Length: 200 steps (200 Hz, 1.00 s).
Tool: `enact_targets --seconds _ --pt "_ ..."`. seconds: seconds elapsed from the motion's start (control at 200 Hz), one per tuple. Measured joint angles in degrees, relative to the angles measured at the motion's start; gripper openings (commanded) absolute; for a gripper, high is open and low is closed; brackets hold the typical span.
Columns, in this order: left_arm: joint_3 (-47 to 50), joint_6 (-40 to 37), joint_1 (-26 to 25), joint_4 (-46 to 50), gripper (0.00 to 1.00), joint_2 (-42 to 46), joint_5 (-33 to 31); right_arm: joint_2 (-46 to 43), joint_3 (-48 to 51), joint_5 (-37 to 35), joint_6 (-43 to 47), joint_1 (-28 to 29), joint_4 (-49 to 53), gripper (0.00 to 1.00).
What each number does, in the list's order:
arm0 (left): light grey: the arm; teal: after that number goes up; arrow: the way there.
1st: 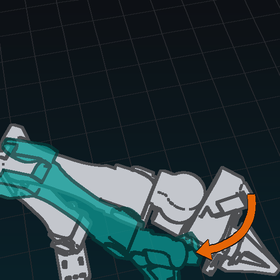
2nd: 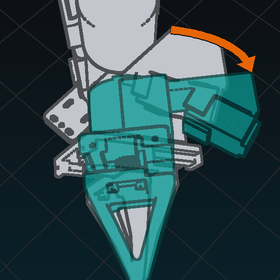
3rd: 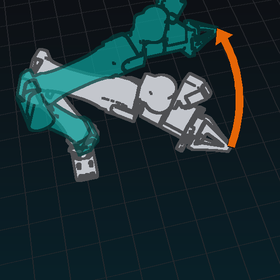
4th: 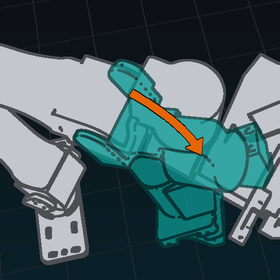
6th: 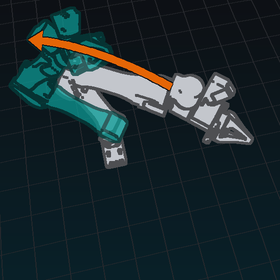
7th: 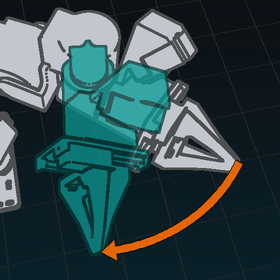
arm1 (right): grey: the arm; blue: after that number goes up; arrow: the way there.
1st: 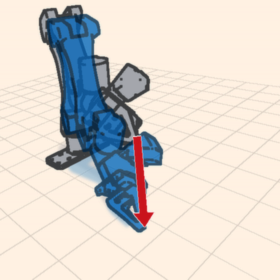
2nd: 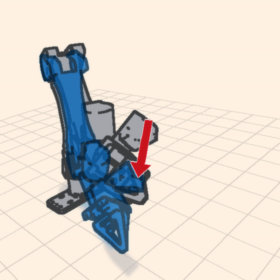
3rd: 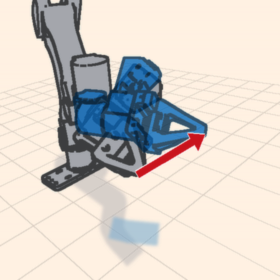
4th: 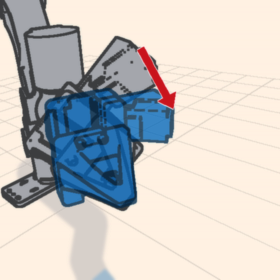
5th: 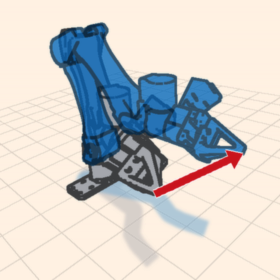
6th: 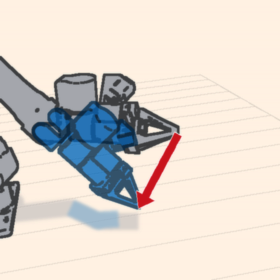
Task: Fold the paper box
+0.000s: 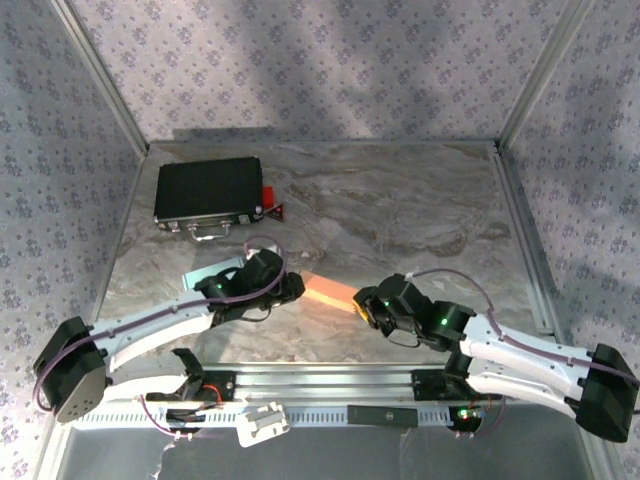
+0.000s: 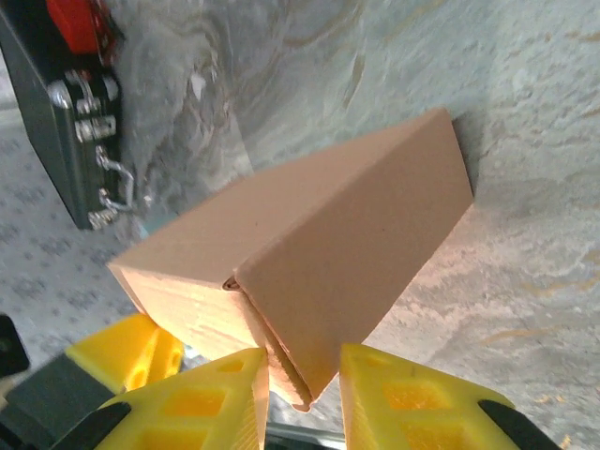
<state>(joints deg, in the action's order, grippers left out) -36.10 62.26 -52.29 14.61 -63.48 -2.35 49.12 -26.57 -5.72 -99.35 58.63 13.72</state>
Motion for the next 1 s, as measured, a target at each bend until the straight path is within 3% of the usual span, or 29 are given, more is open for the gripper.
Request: enact_targets --seconds 0.325,0.48,0.665,0.705,0.73,0.765,0.775,0.785,0.8,0.825,0.835,0.914,0.999 --pt "10.7 2.4 -1.4 2.2 0.28 7.3 0.0 13.4 -2.9 -7.3 1.3 14.8 0.8 0.22" --pt "12.7 3.4 -1.5 1.6 0.26 6.7 0.4 18.4 -3.9 -8.8 1.4 15.5 0.5 0.22" --pt "12.1 3.4 -1.5 0.0 0.28 4.1 0.9 18.2 -5.0 -9.7 3.5 11.6 1.6 0.23" --pt "11.6 3.2 -1.5 0.4 0.32 3.9 0.9 17.2 -5.0 -10.2 4.4 10.8 2.3 0.29" --pt "11.1 3.0 -1.5 0.6 0.35 3.9 0.8 16.2 -5.1 -10.6 5.3 10.4 3.2 0.4" --pt "10.2 2.7 -1.2 1.1 0.43 4.0 0.8 14.7 -5.4 -11.5 6.4 10.0 4.7 0.62" --pt "9.9 2.4 -1.2 1.3 0.45 4.2 0.8 14.2 -5.6 -11.9 6.7 10.0 5.3 0.72" --pt "9.6 1.9 -1.0 1.5 0.47 4.3 0.8 13.5 -5.8 -12.2 7.0 9.9 5.9 0.9" --pt "9.2 2.3 -0.9 1.7 0.58 4.4 0.8 12.8 -6.1 -12.6 7.8 9.9 6.6 0.98" --pt "8.6 1.5 -0.3 2.1 0.93 5.2 1.0 11.3 -6.8 -13.7 9.6 9.9 8.2 0.99" --pt "8.3 1.4 0.0 2.3 0.98 5.6 1.0 10.9 -7.1 -13.9 9.9 9.9 8.5 0.99" --pt "6.7 -1.0 4.0 3.4 1.0 10.1 1.7 7.2 -11.2 -16.9 16.5 8.7 14.4 0.99" --pt "4.5 -4.0 11.7 5.3 1.0 16.4 3.7 5.3 -17.2 -20.2 24.5 4.3 21.2 0.99"
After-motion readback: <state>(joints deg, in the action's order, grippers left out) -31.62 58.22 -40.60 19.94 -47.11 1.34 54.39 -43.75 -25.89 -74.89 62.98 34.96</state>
